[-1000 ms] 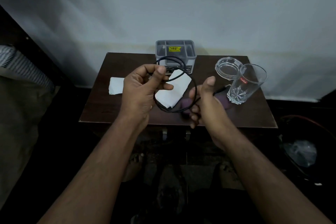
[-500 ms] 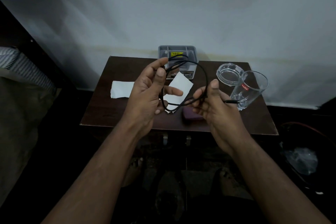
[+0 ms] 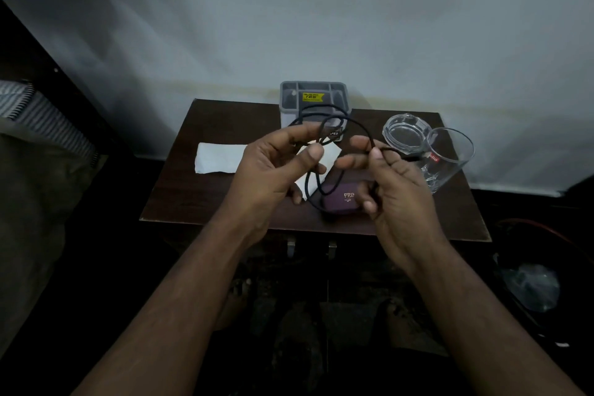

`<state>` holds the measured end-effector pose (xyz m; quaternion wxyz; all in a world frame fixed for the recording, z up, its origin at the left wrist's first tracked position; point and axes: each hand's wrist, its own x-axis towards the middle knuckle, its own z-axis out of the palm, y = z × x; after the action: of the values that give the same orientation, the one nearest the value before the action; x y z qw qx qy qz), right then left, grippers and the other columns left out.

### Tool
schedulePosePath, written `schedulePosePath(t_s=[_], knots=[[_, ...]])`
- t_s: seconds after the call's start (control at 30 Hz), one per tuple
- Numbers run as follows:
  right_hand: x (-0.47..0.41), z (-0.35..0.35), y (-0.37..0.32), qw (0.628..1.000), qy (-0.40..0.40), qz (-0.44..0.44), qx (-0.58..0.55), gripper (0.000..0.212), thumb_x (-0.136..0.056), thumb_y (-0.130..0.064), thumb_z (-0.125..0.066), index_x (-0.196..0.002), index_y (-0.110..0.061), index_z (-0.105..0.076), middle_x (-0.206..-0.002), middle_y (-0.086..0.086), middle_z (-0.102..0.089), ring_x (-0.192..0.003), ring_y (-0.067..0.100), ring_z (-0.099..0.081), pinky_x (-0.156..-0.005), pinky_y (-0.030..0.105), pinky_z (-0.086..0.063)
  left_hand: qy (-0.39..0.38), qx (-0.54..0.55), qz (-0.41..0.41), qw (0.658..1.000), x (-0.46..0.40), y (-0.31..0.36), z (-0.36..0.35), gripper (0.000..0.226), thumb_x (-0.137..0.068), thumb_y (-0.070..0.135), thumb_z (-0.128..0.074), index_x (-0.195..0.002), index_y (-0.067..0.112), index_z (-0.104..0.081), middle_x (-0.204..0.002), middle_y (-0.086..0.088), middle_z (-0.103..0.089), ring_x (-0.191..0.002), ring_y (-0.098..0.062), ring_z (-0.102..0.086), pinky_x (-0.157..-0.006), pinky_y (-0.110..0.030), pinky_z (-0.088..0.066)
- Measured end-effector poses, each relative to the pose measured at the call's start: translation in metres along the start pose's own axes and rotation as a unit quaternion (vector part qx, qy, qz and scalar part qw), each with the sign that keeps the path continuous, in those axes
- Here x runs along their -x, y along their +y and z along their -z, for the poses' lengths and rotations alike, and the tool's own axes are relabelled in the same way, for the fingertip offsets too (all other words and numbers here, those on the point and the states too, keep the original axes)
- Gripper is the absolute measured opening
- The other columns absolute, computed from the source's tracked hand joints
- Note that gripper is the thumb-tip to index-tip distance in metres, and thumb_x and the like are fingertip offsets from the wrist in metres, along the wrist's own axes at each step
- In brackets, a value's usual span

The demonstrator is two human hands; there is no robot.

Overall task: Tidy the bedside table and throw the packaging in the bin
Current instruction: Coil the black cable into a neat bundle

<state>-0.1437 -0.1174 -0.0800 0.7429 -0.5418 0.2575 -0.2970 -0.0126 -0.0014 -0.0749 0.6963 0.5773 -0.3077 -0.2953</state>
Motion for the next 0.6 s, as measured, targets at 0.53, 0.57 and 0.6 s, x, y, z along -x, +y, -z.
schedulePosePath(t_s=[0.53, 0.57, 0.6], knots=[[0.0, 0.002, 0.013, 0.966, 0.051, 0.066, 0.247, 0.018, -0.105, -0.033, -0.053, -0.118, -0.028, -0.065, -0.052, -0.008, -0.055, -0.048, 0.008, -0.052, -0.049, 0.024, -0.043, 0.08, -0.113, -0.058, 0.989, -0.001, -0.004, -0.008, 0.021, -0.104, 0.021, -0.058, -0.111, 0.008, -0.073, -0.097, -0.004, -0.079, -0.051, -0.033, -0.065, -0.036, -0.034, -0.046], [0.0, 0.003, 0.011, 0.965, 0.051, 0.07, 0.248, 0.016, -0.105, -0.032, -0.053, -0.114, -0.03, -0.067, -0.051, -0.008, -0.053, -0.046, 0.008, -0.051, -0.047, 0.025, -0.042, 0.092, -0.107, -0.063, 0.988, -0.002, -0.004, -0.007, 0.02, -0.103, 0.022, -0.06, -0.105, 0.007, -0.073, -0.091, -0.006, -0.079, -0.042, -0.031, -0.057, -0.033, -0.031, -0.042], [0.001, 0.004, 0.01, 0.963, 0.045, 0.073, 0.255, 0.016, -0.105, -0.033, -0.053, -0.109, -0.031, -0.068, -0.05, -0.006, -0.053, -0.045, 0.008, -0.05, -0.048, 0.027, -0.042, 0.097, -0.096, -0.06, 0.989, -0.001, -0.003, -0.006, 0.022, -0.102, 0.024, -0.061, -0.098, 0.006, -0.073, -0.083, -0.008, -0.078, -0.034, -0.024, -0.047, -0.032, -0.025, -0.036]])
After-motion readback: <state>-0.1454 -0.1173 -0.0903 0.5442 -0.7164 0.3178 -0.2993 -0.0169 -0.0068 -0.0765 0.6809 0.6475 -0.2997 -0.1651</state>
